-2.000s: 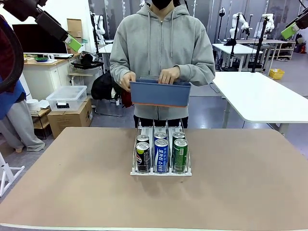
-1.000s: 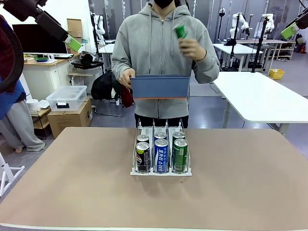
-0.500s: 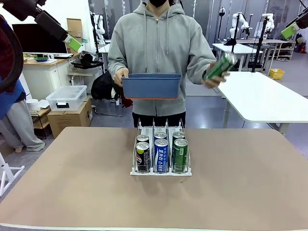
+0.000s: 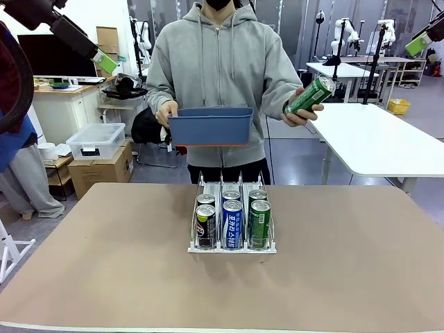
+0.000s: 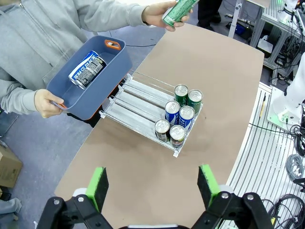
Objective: Fill the beverage cans into the dispenser.
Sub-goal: Pick up the Sprite handed by the human.
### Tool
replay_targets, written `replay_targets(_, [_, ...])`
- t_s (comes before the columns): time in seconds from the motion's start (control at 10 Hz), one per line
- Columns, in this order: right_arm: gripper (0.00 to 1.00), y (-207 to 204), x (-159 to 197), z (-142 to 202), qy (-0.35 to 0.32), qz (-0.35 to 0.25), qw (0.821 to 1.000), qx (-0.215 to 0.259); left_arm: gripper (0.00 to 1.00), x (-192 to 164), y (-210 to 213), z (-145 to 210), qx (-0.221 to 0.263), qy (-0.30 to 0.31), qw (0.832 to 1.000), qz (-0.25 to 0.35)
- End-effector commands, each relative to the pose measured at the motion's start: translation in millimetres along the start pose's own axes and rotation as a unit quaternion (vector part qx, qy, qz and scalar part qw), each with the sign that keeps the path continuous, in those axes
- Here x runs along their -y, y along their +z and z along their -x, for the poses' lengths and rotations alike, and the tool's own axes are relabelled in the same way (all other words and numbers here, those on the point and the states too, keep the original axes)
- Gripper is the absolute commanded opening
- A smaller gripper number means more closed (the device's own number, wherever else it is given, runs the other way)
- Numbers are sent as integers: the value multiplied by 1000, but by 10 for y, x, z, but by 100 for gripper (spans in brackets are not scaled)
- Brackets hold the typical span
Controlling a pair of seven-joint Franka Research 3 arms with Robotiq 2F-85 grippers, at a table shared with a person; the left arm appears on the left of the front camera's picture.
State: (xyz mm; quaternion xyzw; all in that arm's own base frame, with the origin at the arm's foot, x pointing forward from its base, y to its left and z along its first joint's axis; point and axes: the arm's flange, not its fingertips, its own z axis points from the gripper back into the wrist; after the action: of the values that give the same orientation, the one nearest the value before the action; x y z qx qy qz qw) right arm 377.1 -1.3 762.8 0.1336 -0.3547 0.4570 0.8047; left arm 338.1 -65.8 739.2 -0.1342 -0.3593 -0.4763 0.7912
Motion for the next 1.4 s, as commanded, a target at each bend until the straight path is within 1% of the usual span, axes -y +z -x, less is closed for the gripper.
replay_targets(0.0, [100, -5, 1, 11, -1, 0, 1000, -1, 100, 4, -5, 18, -1, 1, 1000, 5])
replay_targets(1.3, [100, -5, 1, 11, -1, 0, 1000, -1, 100, 4, -5, 18, -1, 1, 1000, 5])
